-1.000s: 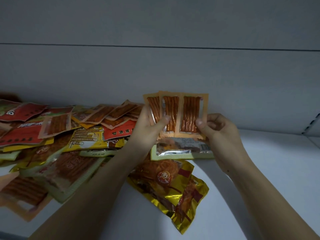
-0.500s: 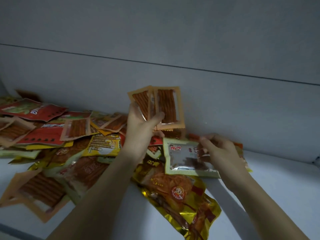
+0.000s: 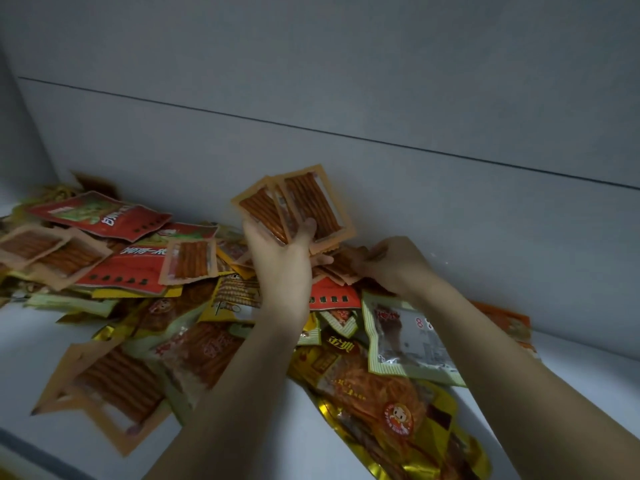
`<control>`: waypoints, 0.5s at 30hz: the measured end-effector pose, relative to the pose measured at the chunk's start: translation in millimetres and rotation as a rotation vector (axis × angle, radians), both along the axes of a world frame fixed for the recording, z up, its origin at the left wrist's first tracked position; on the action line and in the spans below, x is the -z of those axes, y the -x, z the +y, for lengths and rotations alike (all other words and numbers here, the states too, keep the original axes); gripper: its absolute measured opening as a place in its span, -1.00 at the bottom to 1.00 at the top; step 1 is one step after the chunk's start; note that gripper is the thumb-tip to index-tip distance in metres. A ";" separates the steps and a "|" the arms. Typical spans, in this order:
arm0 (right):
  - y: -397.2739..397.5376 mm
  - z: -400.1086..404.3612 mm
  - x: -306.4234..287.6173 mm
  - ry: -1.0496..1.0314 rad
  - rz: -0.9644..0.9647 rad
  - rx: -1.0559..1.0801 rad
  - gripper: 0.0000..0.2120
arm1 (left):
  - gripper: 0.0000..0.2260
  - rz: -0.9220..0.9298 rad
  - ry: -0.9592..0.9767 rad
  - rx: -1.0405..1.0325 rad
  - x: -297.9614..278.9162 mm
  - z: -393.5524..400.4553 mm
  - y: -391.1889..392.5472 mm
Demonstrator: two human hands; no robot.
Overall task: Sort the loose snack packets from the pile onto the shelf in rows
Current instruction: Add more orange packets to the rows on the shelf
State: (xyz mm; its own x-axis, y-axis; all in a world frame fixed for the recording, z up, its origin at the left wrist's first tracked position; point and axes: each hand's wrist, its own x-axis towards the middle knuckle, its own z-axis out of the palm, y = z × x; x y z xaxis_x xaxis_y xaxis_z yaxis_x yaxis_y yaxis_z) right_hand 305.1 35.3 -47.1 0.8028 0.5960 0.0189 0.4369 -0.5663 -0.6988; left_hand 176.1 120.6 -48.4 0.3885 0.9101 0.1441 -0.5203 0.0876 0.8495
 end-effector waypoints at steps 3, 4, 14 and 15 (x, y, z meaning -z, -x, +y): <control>-1.3 -8.9 -5.1 -0.064 0.135 0.022 -0.88 | -0.28 -0.017 0.007 0.001 1.3 -1.0 -1.7; -0.1 -11.8 -5.8 -0.084 0.165 0.027 -0.87 | -0.29 -0.021 0.008 0.004 1.8 -1.8 -2.6; 13.2 1.5 -12.4 -0.206 0.457 0.157 -0.71 | -0.32 -0.020 0.009 0.075 5.7 -10.7 -9.3; 14.4 -0.9 -15.7 -0.227 0.504 0.169 -0.72 | -0.29 -0.030 0.024 0.075 6.1 -9.4 -8.8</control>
State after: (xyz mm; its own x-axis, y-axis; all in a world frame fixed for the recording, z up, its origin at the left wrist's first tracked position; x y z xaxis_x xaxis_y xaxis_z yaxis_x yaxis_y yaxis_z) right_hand 290.7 34.3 -31.4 0.8294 0.4845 -0.2782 -0.0648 -0.4111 -0.9093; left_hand 184.9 111.2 -54.6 0.4513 0.8821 0.1351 -0.5368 0.1474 0.8307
